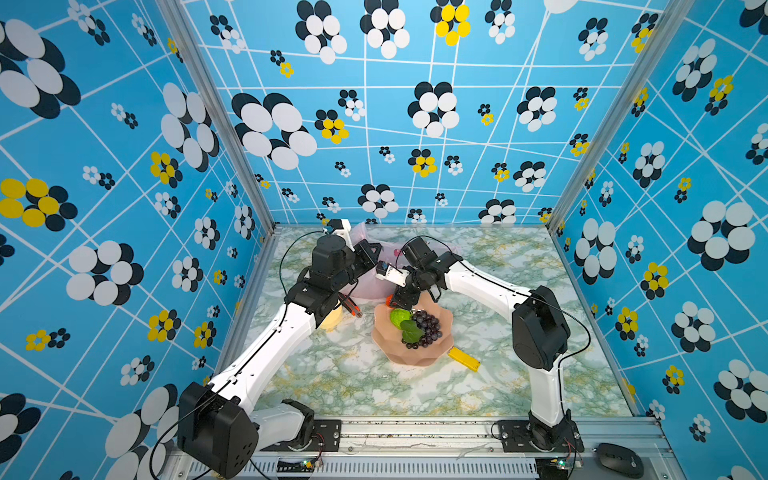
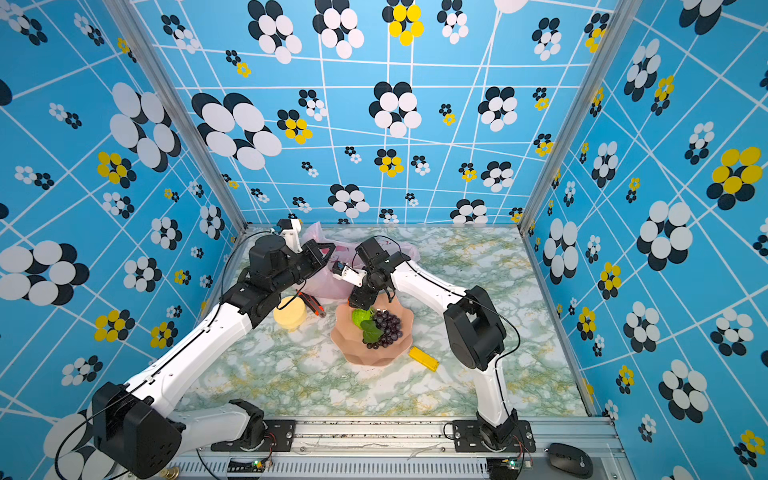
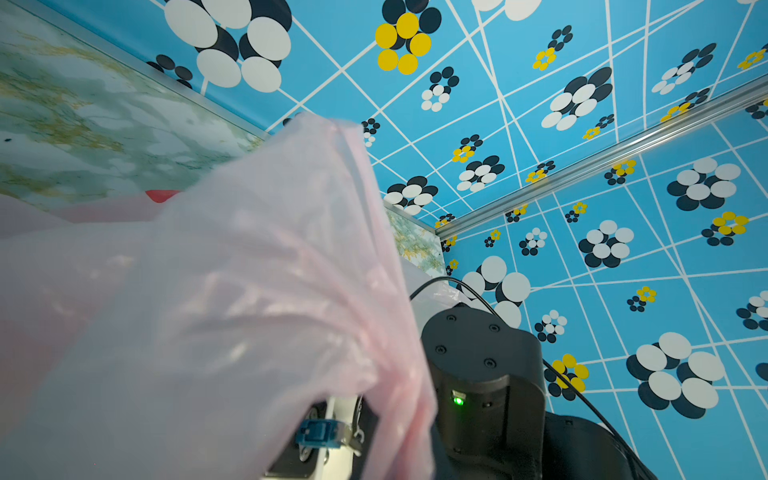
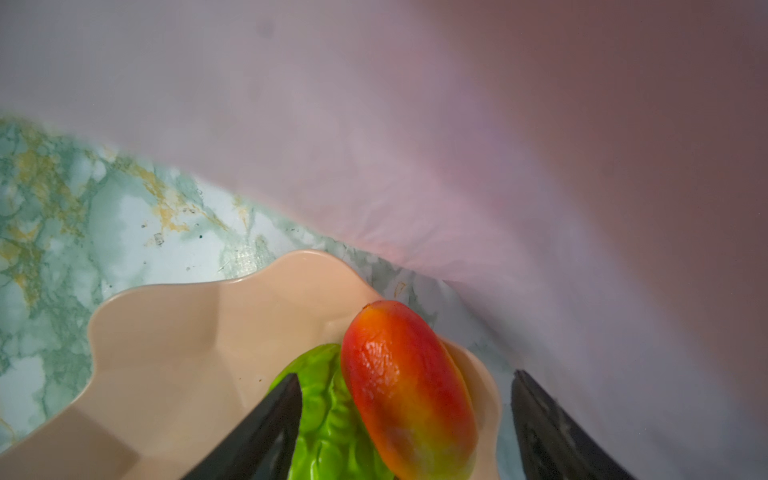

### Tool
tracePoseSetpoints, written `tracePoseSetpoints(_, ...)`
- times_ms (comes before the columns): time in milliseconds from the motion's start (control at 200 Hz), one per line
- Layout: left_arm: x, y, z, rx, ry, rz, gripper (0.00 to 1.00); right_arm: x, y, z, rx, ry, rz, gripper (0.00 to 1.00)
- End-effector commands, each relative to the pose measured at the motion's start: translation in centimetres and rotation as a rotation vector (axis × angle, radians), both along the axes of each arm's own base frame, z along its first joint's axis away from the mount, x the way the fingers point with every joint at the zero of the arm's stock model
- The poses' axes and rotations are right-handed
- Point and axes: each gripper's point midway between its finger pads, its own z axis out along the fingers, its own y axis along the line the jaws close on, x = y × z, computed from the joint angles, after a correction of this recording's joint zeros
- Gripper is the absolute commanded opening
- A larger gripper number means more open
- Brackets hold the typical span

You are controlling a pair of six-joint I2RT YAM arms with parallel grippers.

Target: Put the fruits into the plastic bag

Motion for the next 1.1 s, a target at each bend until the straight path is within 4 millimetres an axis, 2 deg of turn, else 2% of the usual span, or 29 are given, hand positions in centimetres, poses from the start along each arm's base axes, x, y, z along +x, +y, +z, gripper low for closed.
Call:
tracePoseSetpoints(0,0.4,-0.1,-0.2,-0.021,-0.008,-0.010,0.00,-0.3,-0.8,-1.0,-0.054,0.049,0.015,0.81)
tracePoseSetpoints(290,0.8,-0.5,-0.8,-0.043,0.012,-0.020,0.00,-0.9,-1.0,-2.6,-0.096,0.104,0.039,0.81)
tracePoseSetpoints(475,0.7,-0.6,-1.1,-0.052,0.023,-0.020,0.00,-0.4,-1.4,-3.2,-0.128,0.092,0.018,0.77)
tracePoseSetpoints(820,0.5,-0.6,-0.8,-0.057,0.028,-0.020,0.00,0.5,-1.1,-1.7,-0.072,0.038,-0.031,0.58)
tracePoseSetpoints(1095,0.1,-0.8,-0.7,-0.055,0.026,-0.027,0.00,0.2,-1.1,0.9,0.025,0.009,-0.061,0.46)
